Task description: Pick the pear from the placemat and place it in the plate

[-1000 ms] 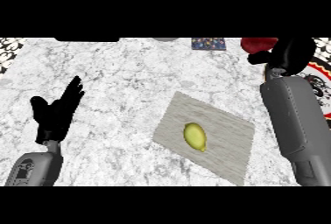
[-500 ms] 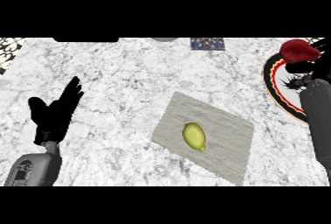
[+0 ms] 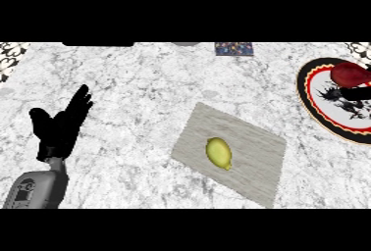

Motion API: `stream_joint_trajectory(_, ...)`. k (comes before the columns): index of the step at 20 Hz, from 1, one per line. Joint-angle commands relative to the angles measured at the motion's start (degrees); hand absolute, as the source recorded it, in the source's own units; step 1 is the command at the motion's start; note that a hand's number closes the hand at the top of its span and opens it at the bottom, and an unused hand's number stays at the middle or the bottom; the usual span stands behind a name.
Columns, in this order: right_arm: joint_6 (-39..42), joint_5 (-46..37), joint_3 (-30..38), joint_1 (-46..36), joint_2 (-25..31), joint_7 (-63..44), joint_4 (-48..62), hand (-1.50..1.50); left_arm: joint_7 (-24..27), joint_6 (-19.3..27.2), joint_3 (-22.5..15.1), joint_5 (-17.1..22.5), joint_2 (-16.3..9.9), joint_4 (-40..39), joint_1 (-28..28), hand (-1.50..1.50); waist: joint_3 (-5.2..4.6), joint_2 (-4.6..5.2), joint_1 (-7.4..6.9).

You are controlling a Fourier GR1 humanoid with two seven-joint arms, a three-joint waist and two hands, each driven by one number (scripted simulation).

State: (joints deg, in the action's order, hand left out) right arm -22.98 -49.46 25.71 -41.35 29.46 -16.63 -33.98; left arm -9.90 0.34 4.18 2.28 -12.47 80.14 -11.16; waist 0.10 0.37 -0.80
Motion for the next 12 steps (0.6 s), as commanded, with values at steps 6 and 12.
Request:
stream_joint_trajectory(6, -0.60, 6.30, 3.10, 1.16, 4.33, 18.56, 4.79, -1.50, 4.26, -0.79, -0.32, -1.15, 0.80, -0.63, 4.54, 0.00, -0.04, -0.09, 0.03)
stream_joint_trajectory(12, -2.01, 16.05, 6.37, -2.07, -3.89, 31.31, -4.60, -1.50, 0.88, 0.07, 0.64, -0.80, 0.29, -0.82, 0.83, 0.00, -0.07, -0.58, 1.16)
